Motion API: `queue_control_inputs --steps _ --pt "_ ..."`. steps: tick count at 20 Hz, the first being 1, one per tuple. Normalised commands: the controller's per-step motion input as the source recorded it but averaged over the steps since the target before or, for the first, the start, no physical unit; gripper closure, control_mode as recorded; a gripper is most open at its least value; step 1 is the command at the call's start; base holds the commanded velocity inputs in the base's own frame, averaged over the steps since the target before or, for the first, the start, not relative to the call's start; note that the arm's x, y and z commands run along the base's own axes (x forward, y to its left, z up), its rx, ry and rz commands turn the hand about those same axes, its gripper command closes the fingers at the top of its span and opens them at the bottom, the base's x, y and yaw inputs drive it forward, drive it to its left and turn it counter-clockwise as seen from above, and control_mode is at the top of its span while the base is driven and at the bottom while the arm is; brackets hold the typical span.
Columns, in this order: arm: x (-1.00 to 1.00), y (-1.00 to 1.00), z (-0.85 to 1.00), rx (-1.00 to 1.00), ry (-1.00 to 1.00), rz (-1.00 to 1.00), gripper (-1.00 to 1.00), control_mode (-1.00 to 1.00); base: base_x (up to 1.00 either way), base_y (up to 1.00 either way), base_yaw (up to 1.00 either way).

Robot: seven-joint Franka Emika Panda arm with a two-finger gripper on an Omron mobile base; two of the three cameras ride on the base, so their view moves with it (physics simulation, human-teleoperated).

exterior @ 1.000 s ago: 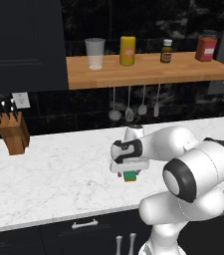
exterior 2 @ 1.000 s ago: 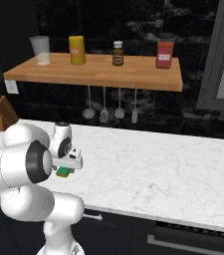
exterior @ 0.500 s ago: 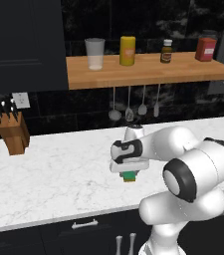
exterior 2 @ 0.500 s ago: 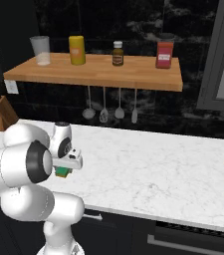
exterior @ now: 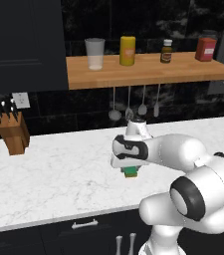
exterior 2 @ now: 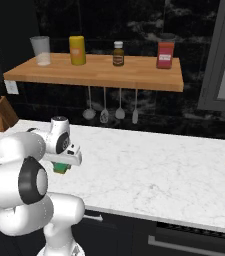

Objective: Pick up the sponge from the counter and clean the cutting board by briefly scrubbing or pressing down on the cutting board. Once finished, release the sponge.

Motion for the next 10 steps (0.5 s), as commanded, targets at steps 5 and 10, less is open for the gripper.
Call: queue_control_inputs --steps 5,10 --pt "-0.27 0.0 0.7 0.0 -0.01 0.0 1.0 -1.0 0.0 0.0 0.0" --pt "-0.54 -0.13 0.62 0.0 -0.13 0.0 1.0 -1.0 0.0 0.0 0.0"
